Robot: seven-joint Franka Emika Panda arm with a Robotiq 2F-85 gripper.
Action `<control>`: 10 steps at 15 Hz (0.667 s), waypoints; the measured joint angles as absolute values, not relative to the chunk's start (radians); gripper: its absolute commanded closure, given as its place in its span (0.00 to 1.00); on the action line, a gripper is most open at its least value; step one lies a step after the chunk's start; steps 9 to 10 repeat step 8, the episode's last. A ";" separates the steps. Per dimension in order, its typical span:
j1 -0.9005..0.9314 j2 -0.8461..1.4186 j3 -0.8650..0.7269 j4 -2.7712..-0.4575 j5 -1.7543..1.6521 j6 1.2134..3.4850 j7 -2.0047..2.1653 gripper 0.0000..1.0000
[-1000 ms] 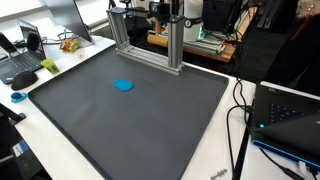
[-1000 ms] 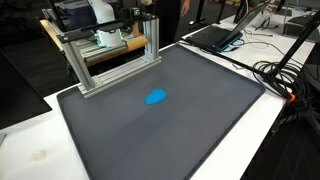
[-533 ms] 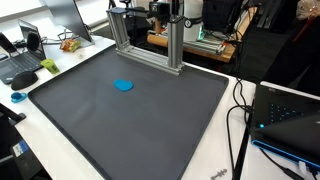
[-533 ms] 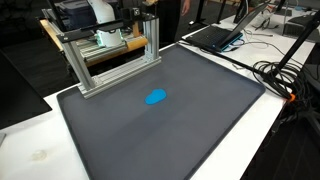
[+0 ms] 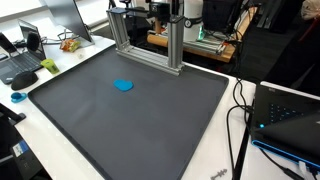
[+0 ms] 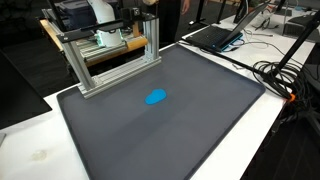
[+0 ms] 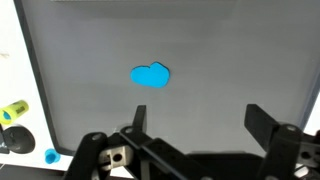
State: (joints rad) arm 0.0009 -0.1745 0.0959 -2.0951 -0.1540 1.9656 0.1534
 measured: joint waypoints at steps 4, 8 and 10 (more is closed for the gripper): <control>0.002 -0.126 0.095 -2.003 -0.172 1.894 0.211 0.00; 0.002 -0.107 0.091 -1.961 -0.187 1.884 0.229 0.00; 0.002 -0.107 0.091 -1.961 -0.187 1.884 0.229 0.00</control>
